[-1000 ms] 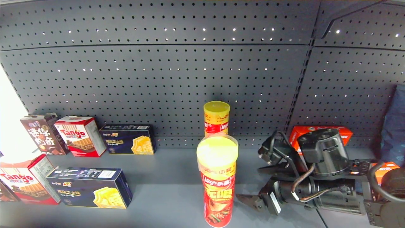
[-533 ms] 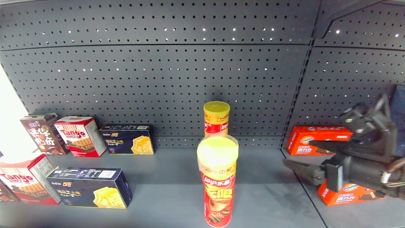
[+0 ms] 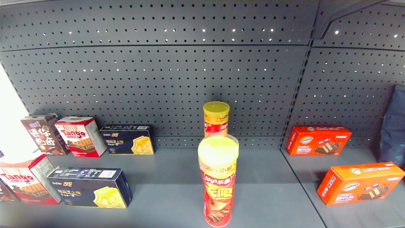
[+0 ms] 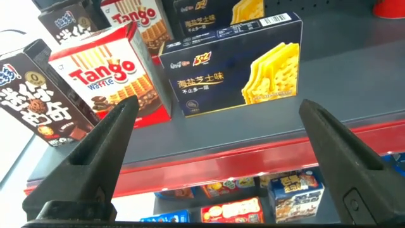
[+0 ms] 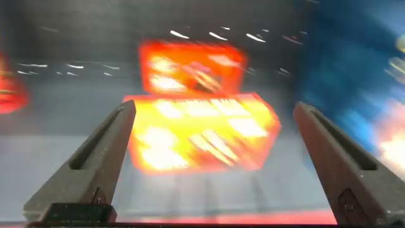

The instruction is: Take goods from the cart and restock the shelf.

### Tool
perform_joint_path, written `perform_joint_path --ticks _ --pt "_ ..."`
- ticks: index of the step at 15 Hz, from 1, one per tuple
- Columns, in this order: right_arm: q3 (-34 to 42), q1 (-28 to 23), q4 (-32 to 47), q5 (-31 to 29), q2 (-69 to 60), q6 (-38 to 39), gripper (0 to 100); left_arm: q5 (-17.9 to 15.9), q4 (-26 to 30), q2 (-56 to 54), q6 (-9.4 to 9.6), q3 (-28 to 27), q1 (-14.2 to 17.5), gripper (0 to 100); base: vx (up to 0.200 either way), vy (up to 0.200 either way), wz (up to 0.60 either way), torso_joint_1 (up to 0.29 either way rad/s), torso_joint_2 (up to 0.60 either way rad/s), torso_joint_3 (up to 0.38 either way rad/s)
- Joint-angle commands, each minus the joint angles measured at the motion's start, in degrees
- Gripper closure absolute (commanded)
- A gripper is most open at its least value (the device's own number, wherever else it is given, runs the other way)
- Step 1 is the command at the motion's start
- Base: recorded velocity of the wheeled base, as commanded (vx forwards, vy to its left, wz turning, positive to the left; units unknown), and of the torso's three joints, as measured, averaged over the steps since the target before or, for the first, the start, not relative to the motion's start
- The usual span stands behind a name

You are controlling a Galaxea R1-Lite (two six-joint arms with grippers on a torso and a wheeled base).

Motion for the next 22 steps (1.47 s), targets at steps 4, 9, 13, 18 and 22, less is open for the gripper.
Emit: perform_joint_path --ticks 4,9,13,18,22 --pt "9.8 -4.1 12.1 2.2 -25.2 -1.9 0 0.0 0.0 -4.5 0.01 2.6 0.2 0 0.0 0.0 0.0 0.0 0.0 0.0" --pt "13.0 -3.8 13.1 3.9 -25.2 2.3 0 0.0 0.0 -4.9 0.1 1.7 3.9 0 0.0 0.0 0.0 0.0 0.0 0.0" --pt "12.9 -0.1 16.4 6.6 -29.7 4.6 0 0.0 0.0 -5.7 0.1 1.7 5.0 0 0.0 0.0 0.0 0.0 0.0 0.0" --pt "12.9 -0.1 16.3 6.6 -29.6 4.6 0 0.0 1.9 -4.2 0.01 4.5 5.5 0 0.0 0.0 0.0 0.0 0.0 0.0" --pt "12.9 -0.1 16.3 6.6 -29.6 4.6 0 -5.7 2.4 -4.4 -2.54 6.7 5.4 0 0.0 0.0 0.0 0.0 0.0 0.0"
